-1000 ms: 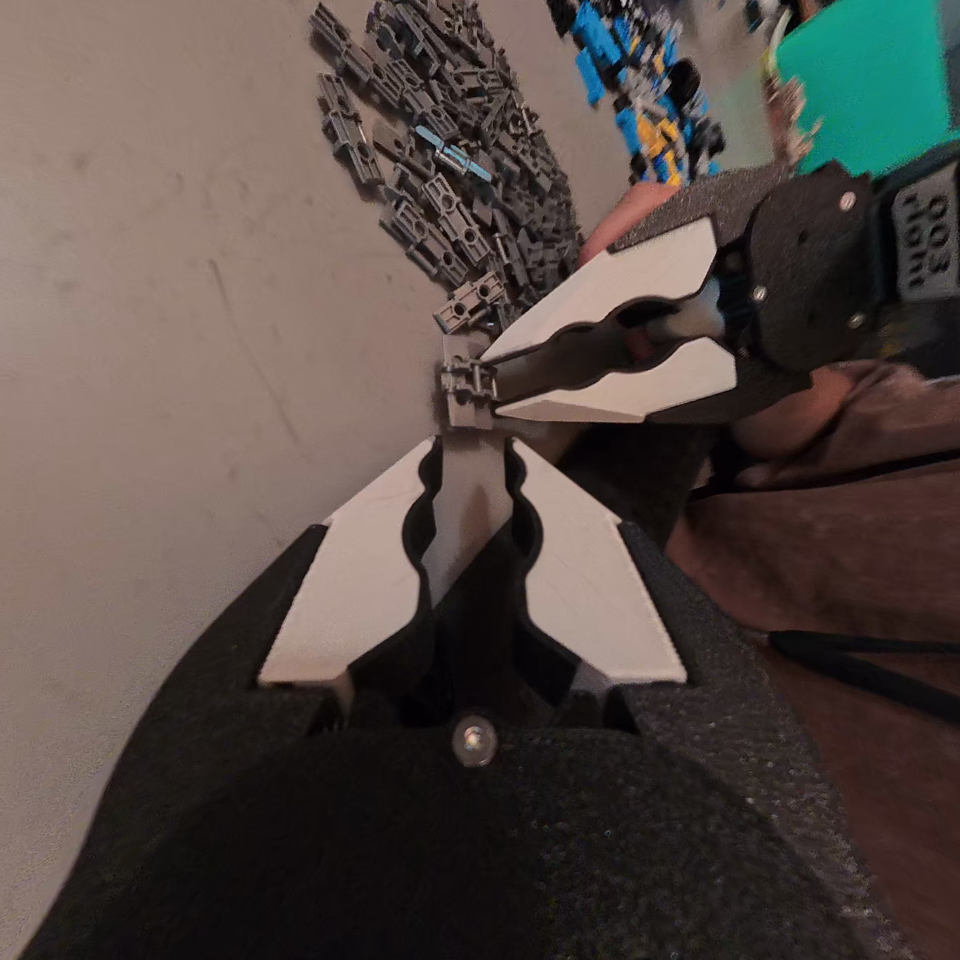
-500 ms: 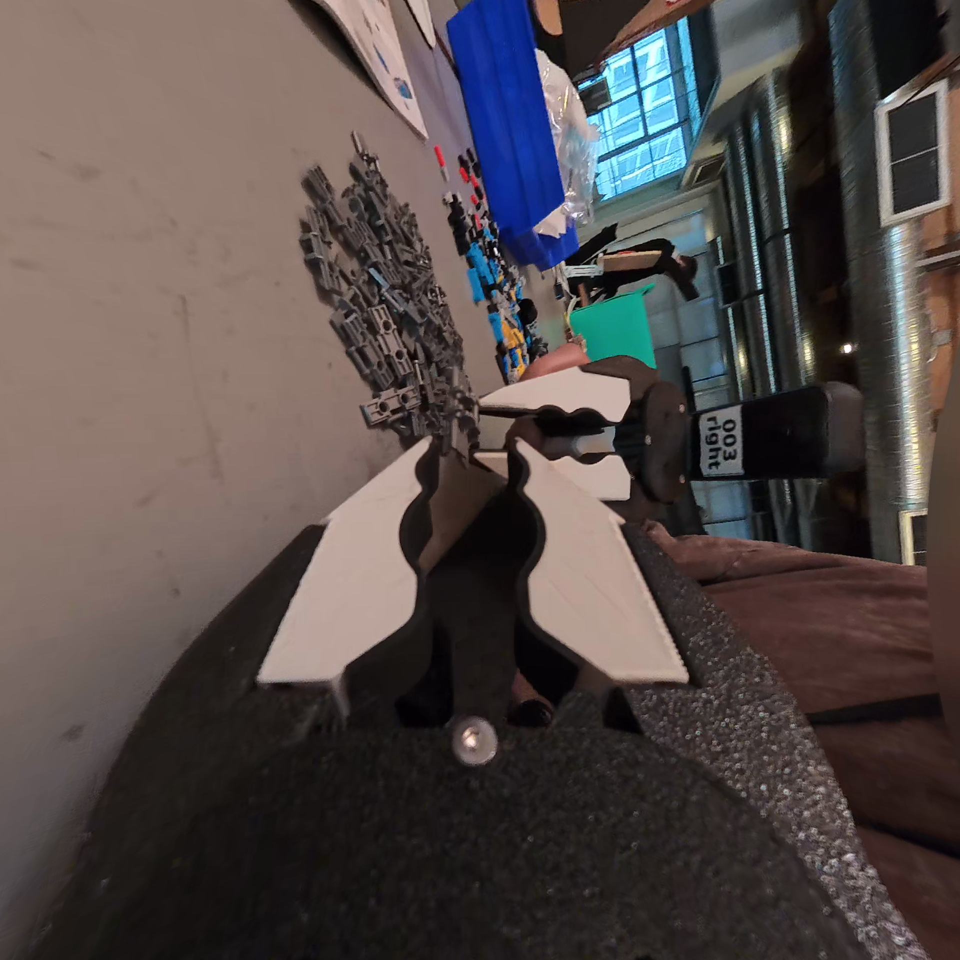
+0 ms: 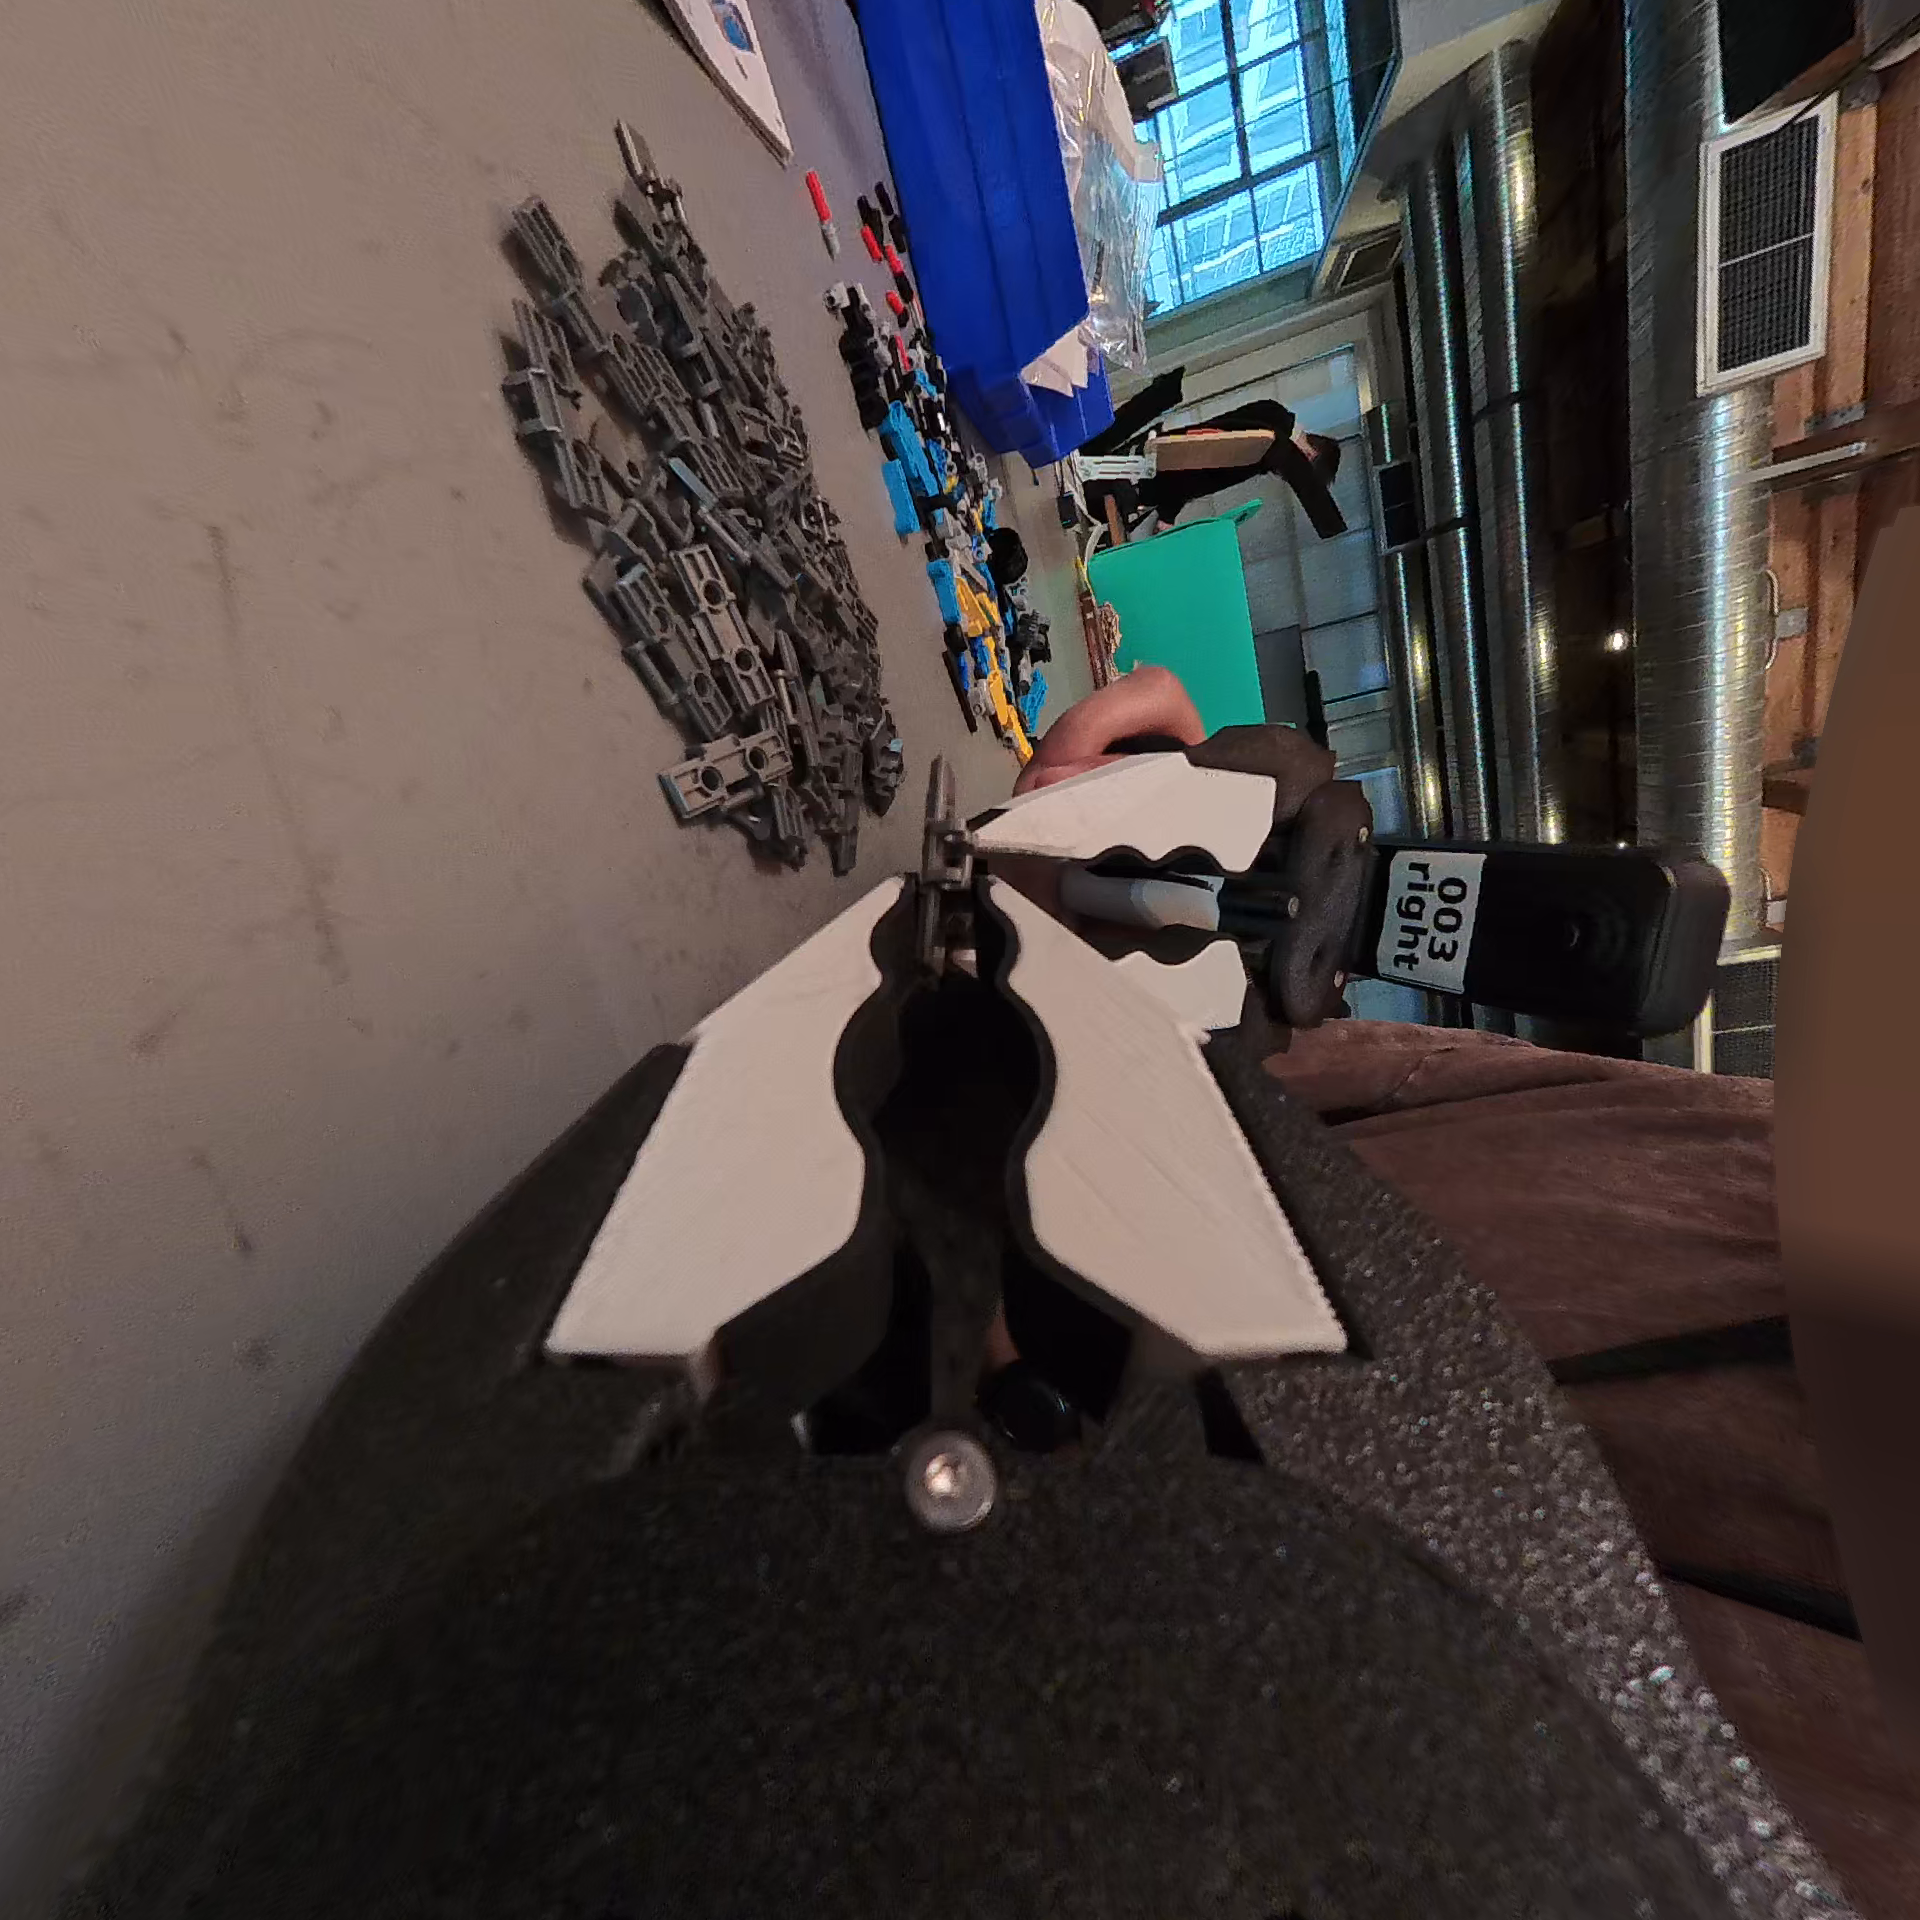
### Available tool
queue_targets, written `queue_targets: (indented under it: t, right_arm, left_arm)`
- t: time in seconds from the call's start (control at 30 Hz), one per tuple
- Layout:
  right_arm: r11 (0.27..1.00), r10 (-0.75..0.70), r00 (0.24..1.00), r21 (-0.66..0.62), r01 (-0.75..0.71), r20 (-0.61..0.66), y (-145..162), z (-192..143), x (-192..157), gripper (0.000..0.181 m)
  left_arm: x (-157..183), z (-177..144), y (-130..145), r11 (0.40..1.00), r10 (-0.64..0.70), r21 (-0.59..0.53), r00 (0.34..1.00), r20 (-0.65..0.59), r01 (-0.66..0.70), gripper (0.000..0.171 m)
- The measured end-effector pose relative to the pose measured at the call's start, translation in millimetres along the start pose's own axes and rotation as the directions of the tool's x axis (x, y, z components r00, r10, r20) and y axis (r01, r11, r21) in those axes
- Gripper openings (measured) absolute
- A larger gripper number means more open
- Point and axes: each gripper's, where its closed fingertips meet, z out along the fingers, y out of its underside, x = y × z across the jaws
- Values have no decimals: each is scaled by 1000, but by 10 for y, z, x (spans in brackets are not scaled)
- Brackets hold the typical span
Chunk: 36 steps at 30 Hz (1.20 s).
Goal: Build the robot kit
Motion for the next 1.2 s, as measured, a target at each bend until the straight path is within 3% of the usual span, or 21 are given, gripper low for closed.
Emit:
queue_targets:
  t: [0.17, 0.27, 0.33, 0.4, 0.47, 0.63, 1.2]
  right_arm:
    - [996, 71, 995, 51, -75, 76, -63, -58, -25, 17]
    - [957, 213, 958, 158, -244, 190, -222, -260, 127, 23]
    - [873, 379, 871, 192, -449, 314, -295, -374, 273, 28]
    - [755, 532, 695, 101, -648, 484, -297, -354, 230, 36]
    - [687, 586, 555, 1, -727, 590, -297, -327, 104, 39]
    - [672, 565, 488, -29, -740, 666, -343, -388, 6, 12]
    - [607, 552, 351, -77, -791, 756, -418, -512, -38, 6]
  left_arm:
    - [68, -17, 26, 998, 55, -10, 998, -20, -55, 8]
    - [183, -27, 57, 990, 142, -13, 988, -54, -143, 8]
    - [254, -40, 55, 980, 196, 0, 978, -71, -197, 8]
    - [334, -37, 69, 968, 251, 5, 963, -95, -252, 8]
    - [366, -10, 106, 952, 304, -13, 948, -89, -306, 8]
    - [469, 31, 158, 923, 379, -27, 921, -88, -383, 8]
    - [595, 43, 179, 888, 453, -47, 889, -64, -457, 7]
